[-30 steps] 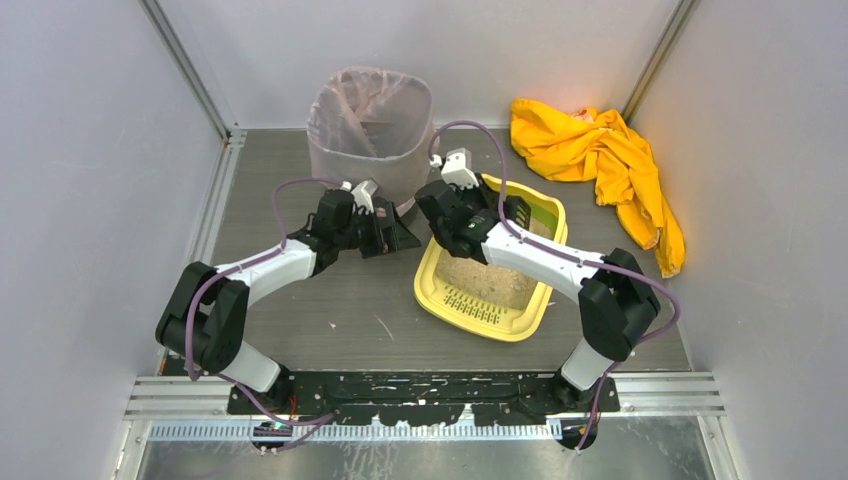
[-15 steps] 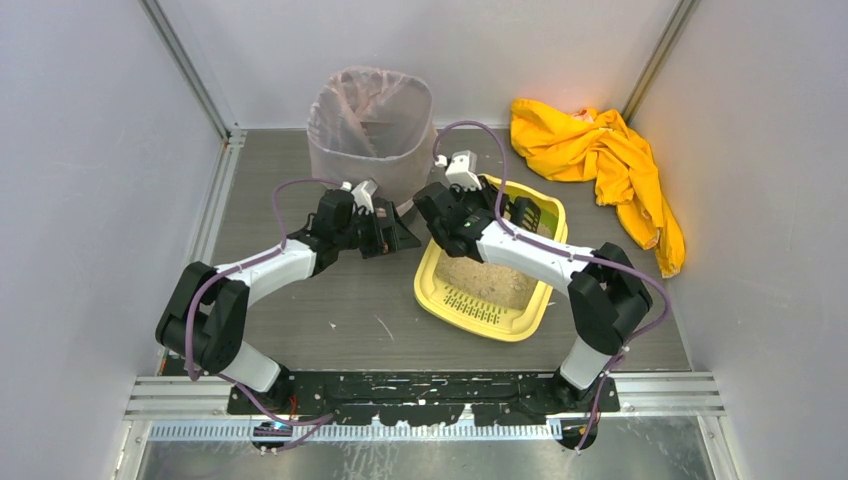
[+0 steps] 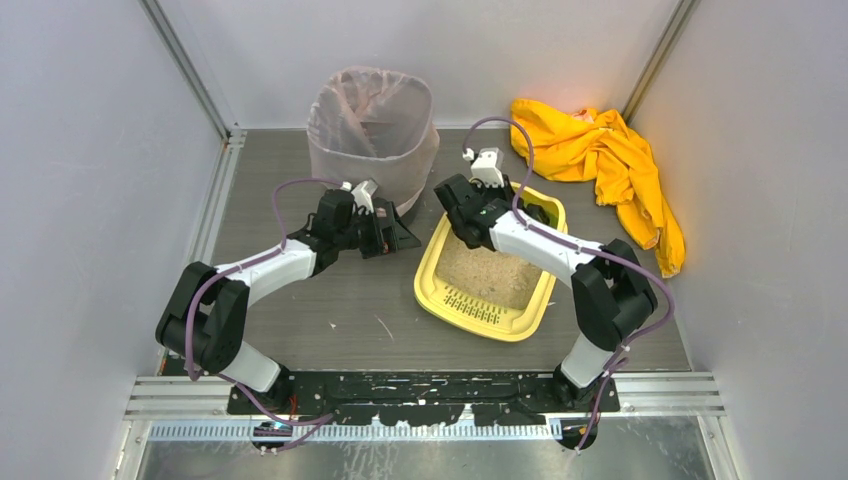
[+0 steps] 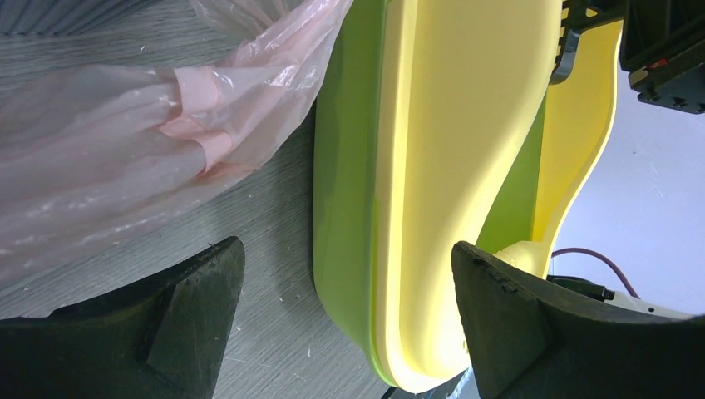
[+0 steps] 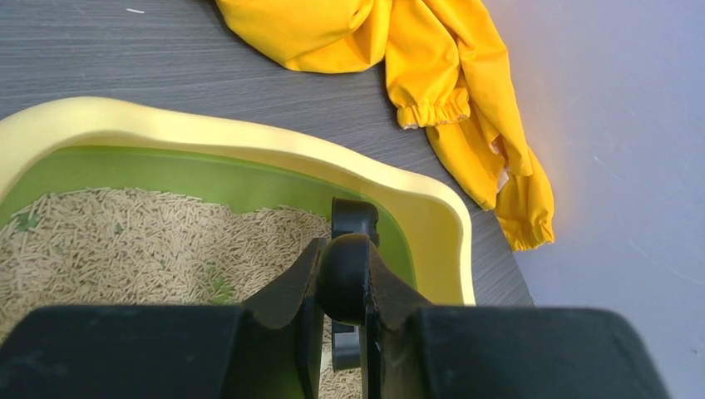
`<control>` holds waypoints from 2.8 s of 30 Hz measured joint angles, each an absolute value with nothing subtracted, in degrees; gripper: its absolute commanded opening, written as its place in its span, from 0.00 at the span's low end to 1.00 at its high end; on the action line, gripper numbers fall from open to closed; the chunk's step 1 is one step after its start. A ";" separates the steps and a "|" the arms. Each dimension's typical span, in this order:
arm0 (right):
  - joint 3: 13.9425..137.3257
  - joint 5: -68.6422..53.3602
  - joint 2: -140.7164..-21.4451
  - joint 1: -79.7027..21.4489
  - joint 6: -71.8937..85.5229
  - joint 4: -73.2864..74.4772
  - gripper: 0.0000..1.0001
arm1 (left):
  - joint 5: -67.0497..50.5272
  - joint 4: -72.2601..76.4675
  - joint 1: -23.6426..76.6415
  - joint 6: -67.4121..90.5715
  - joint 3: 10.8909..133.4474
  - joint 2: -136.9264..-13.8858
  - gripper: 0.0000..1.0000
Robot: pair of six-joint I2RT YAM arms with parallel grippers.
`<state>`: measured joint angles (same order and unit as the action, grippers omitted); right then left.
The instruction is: Clean the litter box
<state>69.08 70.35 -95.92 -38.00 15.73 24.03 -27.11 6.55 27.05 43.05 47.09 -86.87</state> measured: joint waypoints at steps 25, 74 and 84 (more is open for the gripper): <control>59.11 44.21 -74.67 -37.45 16.05 17.26 0.01 | -27.11 6.55 27.05 43.05 47.09 -86.89 0.93; 48.45 37.63 -61.60 -36.56 19.86 20.95 0.01 | -27.24 6.59 27.05 43.05 47.09 -88.75 0.93; 46.26 29.17 -58.85 -29.45 23.88 17.34 0.01 | -27.29 6.59 27.05 43.05 47.09 -88.77 0.93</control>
<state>46.26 29.17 -58.85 -29.45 23.88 17.34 -27.29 6.59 27.05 43.05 47.09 -88.77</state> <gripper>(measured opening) 0.216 0.931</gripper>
